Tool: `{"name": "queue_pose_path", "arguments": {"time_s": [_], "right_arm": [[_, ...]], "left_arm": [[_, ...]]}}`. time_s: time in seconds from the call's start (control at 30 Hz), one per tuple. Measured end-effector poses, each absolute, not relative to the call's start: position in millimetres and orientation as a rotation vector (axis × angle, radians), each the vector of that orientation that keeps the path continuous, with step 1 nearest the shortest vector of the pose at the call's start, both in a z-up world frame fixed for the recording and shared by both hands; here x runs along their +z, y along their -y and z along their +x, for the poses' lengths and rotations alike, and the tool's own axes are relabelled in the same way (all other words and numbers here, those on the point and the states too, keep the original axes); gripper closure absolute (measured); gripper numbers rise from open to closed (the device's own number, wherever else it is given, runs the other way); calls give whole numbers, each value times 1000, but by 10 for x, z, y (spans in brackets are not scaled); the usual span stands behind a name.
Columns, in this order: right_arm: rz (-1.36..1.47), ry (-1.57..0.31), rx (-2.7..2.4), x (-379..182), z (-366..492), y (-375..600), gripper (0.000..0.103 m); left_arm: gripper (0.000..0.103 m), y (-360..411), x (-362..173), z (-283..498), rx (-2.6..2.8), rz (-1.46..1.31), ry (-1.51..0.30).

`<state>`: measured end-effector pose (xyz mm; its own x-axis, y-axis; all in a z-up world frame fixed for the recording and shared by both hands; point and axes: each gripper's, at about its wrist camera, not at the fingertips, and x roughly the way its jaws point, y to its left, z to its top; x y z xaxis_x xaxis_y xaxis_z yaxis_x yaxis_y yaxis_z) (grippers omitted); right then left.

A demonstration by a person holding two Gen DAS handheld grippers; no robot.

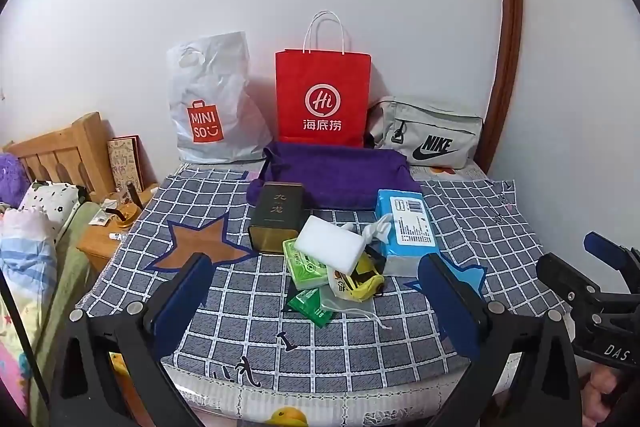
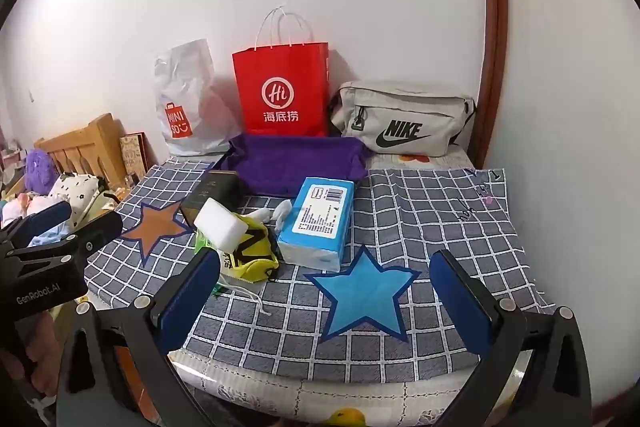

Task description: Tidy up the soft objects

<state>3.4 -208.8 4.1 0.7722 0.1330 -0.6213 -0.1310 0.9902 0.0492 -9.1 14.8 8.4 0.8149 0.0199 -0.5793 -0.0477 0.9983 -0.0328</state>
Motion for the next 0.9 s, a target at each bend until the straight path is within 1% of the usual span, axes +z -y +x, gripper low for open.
{"name": "queue_pose_path", "arguments": {"time_s": [0.9], "right_arm": [[15,-668,159,25,9,2070,0]], "left_arm": [[0,-130,44,-149,38,-43,-615]]}}
